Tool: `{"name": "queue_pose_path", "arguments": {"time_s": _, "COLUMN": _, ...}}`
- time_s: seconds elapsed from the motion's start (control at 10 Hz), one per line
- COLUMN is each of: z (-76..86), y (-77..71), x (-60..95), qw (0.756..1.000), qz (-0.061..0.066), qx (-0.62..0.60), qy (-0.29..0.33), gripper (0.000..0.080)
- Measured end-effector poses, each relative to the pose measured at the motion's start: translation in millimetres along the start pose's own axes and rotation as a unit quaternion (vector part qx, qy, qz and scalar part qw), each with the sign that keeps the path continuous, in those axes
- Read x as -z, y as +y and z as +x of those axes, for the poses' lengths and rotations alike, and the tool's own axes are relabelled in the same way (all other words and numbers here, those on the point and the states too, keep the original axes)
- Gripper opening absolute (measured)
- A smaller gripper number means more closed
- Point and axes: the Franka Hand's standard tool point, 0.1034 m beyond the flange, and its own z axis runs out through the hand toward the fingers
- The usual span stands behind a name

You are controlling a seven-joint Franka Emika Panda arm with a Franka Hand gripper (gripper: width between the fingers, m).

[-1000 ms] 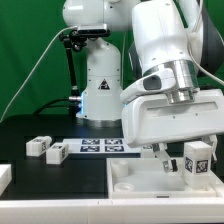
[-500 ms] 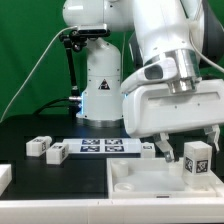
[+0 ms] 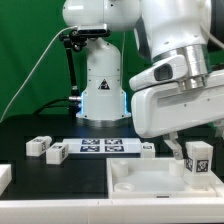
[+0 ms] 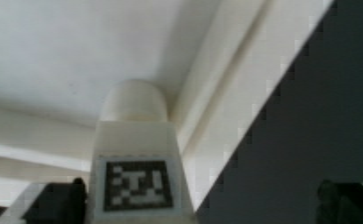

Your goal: Assemble one leg

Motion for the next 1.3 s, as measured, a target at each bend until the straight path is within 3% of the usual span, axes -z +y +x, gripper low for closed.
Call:
{"name": "queue_pose_path", "arguments": {"time_s": 0.2, "z": 1.1, "y": 6.9, "x": 2.6, "qw": 0.996, "qz": 0.016, "qx": 0.013, "qy": -0.087, "gripper": 0.0649}}
{"name": "queue_pose_path", "arguments": {"time_s": 0.3, "z": -1.0, "y": 8.9, "x": 4.1, "qw": 0.991, "qz": 0.030, "qx": 0.022, "qy": -0.131, "gripper": 0.0649}}
{"name": "queue_pose_path", "arguments": {"time_s": 0.6, "z": 2.3, "y": 10.2, "x": 2.5, "qw": 0.991, "qz": 0.031, "qx": 0.021, "qy": -0.131, "gripper": 0.0649}}
{"name": "queue_pose_path", "arguments": {"time_s": 0.7, "z": 2.8, "y": 10.6, "x": 2.5, "qw": 0.991, "qz": 0.030, "qx": 0.017, "qy": -0.129, "gripper": 0.0649}}
{"name": "queue_pose_path", "arguments": {"time_s": 0.8, "z": 8.6, "y": 15.1, "x": 3.4, "qw": 0.995, "qz": 0.011, "qx": -0.030, "qy": -0.098, "gripper": 0.0649}}
{"name": "queue_pose_path", "arguments": {"time_s": 0.9, "z": 5.9, "y": 15.7, "x": 3.7, "qw": 0.996, "qz": 0.002, "qx": -0.045, "qy": -0.082, "gripper": 0.0649}}
{"name": "queue_pose_path", "arguments": {"time_s": 1.3, "z": 5.1, "y": 16.6, "x": 2.3, "qw": 0.996, "qz": -0.001, "qx": -0.040, "qy": -0.083, "gripper": 0.0649}}
